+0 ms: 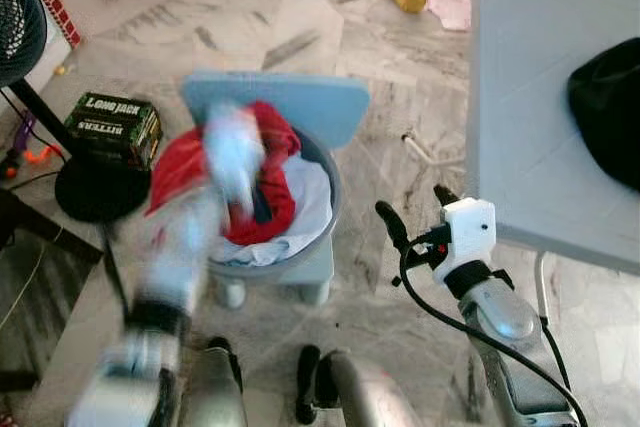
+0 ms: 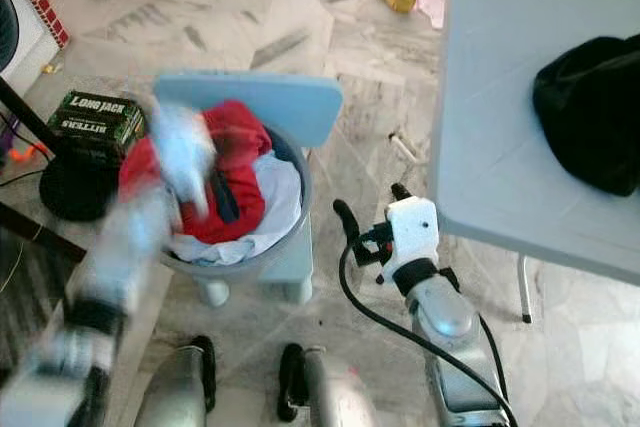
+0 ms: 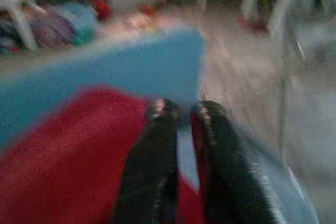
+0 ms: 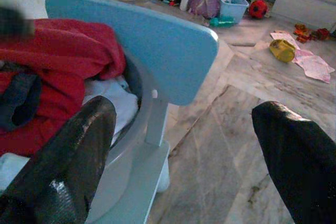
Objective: Hang hanger
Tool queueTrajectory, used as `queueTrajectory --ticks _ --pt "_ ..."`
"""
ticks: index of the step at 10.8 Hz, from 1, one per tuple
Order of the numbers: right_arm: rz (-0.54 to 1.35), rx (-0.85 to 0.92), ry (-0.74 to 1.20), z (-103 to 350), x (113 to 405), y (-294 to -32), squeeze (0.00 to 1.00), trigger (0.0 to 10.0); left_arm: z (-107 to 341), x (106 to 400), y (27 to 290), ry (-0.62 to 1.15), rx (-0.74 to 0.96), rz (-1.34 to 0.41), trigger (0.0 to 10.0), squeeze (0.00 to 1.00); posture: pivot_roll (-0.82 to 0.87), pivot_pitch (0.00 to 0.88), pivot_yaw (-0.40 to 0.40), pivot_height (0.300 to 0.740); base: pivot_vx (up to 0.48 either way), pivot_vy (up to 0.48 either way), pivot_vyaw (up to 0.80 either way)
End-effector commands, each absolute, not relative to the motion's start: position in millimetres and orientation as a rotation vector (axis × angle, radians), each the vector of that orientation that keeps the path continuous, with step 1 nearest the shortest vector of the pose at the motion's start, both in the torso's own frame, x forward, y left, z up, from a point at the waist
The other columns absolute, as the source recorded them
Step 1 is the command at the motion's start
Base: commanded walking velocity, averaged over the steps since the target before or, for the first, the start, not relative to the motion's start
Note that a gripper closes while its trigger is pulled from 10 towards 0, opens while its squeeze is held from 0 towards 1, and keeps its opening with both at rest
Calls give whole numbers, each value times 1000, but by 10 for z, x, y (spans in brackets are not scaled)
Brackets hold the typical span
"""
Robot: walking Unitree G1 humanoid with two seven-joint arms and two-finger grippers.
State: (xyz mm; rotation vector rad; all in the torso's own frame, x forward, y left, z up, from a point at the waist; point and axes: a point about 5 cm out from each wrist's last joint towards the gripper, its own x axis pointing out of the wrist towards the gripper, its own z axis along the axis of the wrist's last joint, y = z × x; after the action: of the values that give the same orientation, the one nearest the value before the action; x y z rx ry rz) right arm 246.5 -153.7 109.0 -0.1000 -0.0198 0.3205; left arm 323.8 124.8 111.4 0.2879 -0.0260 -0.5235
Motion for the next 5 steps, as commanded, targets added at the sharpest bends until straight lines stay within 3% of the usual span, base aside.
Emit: queueTrajectory --ticks 1,5 --pt "317 -109 13 1018 2421 -1580 0 10000 1133 3203 1202 -48 367 -574 10000 1000 -27 233 -126 740 0 0 0" --pt "334 -124 41 973 2347 -1619 0 10000 527 2736 1363 146 575 -673 10000 1000 -38 258 -138 740 0 0 0"
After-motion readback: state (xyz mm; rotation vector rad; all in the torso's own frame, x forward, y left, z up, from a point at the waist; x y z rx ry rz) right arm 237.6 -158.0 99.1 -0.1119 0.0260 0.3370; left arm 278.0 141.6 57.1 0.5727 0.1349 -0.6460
